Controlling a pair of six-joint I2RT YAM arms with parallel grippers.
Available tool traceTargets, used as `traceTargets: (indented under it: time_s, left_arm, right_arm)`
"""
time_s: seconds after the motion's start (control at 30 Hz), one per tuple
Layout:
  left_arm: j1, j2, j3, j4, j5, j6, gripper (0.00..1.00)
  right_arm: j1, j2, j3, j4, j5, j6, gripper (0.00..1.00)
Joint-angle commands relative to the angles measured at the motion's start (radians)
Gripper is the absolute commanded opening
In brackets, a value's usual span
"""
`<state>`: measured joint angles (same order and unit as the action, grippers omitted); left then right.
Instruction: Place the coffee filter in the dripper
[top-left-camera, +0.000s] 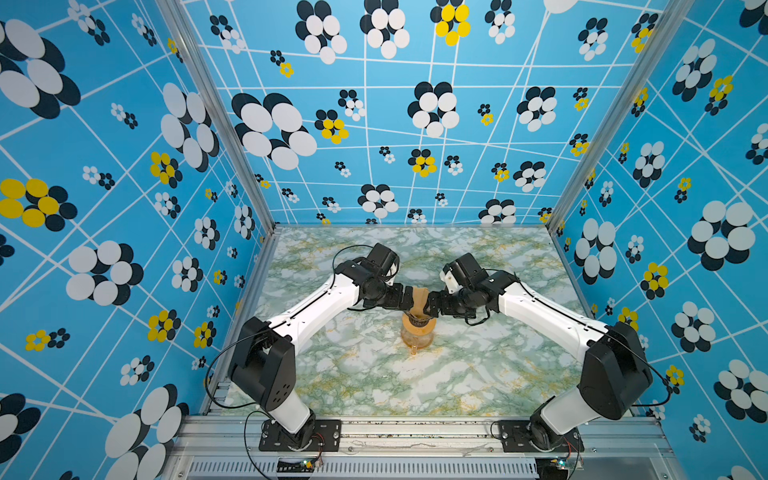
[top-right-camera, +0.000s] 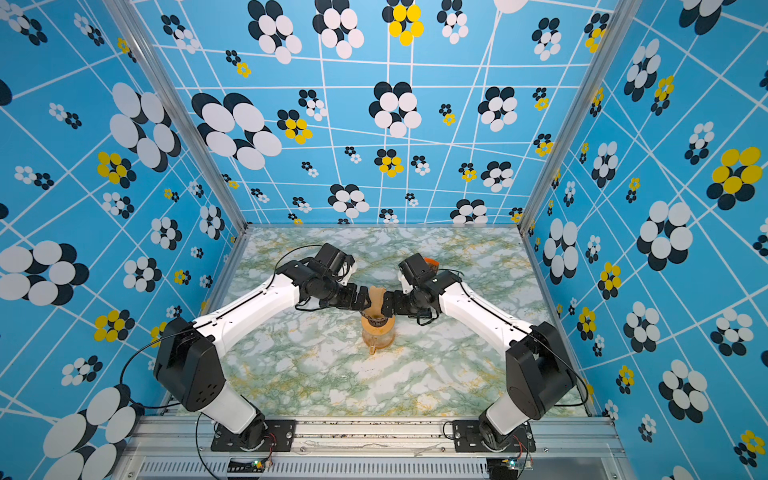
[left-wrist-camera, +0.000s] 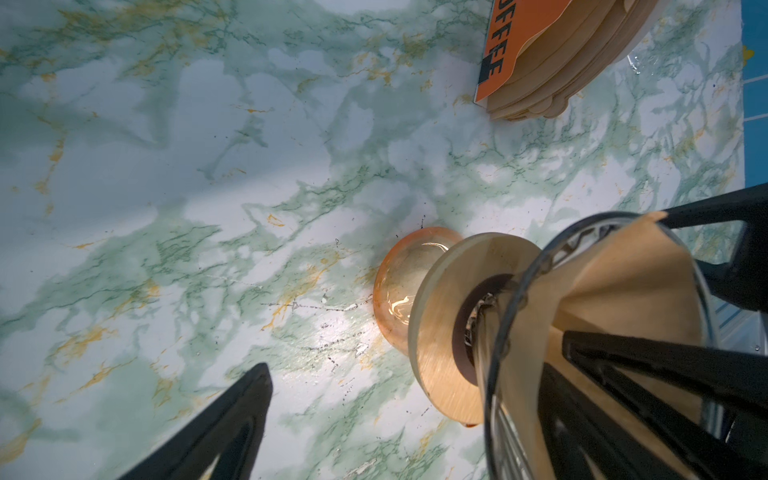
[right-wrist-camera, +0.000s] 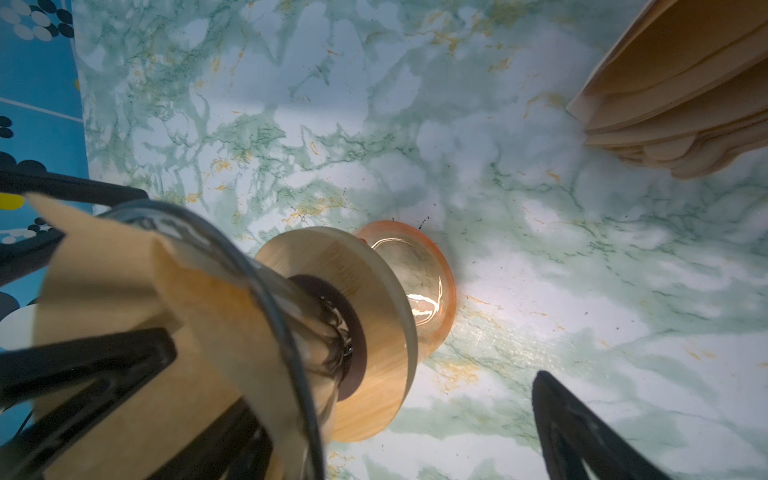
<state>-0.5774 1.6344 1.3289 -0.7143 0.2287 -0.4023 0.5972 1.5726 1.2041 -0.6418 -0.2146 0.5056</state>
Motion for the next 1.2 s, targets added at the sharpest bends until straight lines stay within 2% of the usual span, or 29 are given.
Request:
traceTargets:
  time_s: [0.0, 0.5, 0.97, 1.17]
  left_arm:
    - [-0.007, 0.02, 0.011, -0.039, -0.026, 0.005, 0.99]
    - [-0.007, -0.005, 0.0, -0.01, 0.003, 0.001, 0.99]
    - [-0.012, -0.043, -0.023, 0.037, 0.04, 0.003, 0.99]
    - [-0.025, -0.039, -0.018, 0.009, 0.013, 0.006, 0.99]
  right_arm:
    - [0.01, -0.028, -0.015, -0.003, 0.017, 0.007, 0.95]
    - [0.018, -0.056, -0.049, 0.023, 0.028, 0.031, 0.95]
    - [0.019, -0.025, 0.032, -0.004, 0.052, 0.05, 0.95]
    - [0.018, 0.007, 0.059, -0.017, 0.045, 0.062, 0.95]
